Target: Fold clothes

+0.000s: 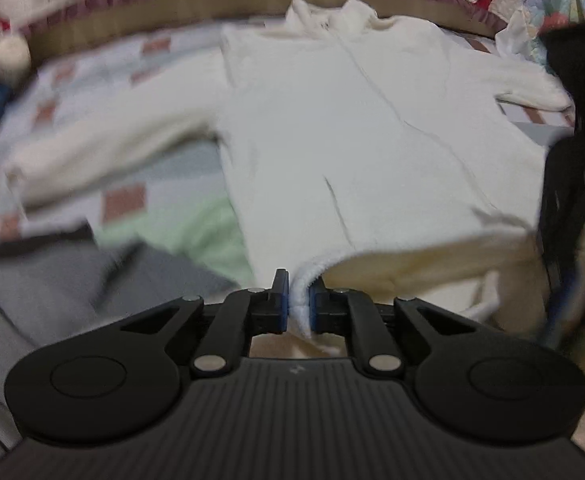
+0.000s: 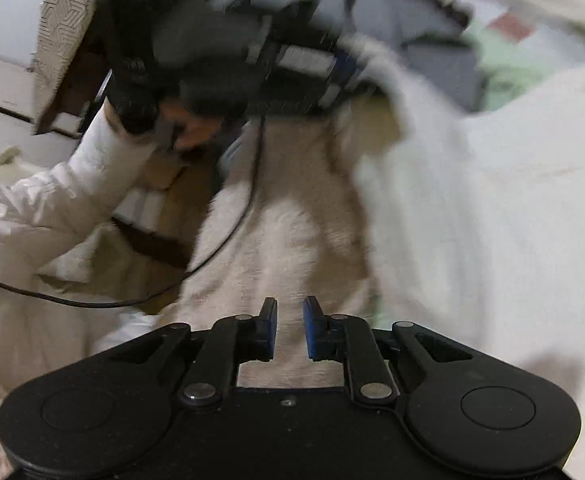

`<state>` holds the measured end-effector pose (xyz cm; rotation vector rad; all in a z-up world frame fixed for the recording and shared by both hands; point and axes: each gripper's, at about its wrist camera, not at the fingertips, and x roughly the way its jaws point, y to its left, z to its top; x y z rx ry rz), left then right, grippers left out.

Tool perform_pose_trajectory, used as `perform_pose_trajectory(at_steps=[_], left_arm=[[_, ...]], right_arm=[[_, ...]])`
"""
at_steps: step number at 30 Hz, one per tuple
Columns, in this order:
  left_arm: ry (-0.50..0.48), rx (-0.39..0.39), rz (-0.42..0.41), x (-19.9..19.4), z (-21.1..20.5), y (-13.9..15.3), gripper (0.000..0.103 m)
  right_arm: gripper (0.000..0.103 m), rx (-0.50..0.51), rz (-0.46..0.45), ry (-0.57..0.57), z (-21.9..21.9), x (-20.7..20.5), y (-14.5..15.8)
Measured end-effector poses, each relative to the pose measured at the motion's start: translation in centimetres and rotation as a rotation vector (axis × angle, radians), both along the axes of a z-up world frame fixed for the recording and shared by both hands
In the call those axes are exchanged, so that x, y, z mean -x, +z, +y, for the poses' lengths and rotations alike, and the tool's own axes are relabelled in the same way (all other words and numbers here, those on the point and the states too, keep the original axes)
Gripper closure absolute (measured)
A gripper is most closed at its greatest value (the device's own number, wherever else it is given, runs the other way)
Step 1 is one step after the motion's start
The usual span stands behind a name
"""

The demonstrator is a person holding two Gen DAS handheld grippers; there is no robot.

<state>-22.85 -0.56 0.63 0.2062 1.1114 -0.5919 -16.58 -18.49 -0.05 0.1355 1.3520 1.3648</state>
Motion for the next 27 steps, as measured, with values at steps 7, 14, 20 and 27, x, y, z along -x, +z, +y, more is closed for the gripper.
perform_pose_trajectory(at_steps=[7,14,20,27], left_arm=[[-0.002,-0.01,-0.042,1.9,-0.4,-1.4,0.063],[-0.082,-0.042,-0.204,3.8,-1.3,0.7,0.097],[0.002,-0.01,-0.214,4.2,0.0,1.6,0.097],[0.071,-0.035,-0.193,4.1,0.1,0.0,0.097]], right_arm=[[0.049,0.012,-0.086,-0.664,-18.1,4.1,0.5],[0.046,0.337,-0.037,-1.242,-33.5,18.4,-4.6],[0.045,0.141,0.046,-1.427,-36.0,26.1,-7.3],[0.037,0.084,0.029,-1.425,-33.5,26.2,-10.0]])
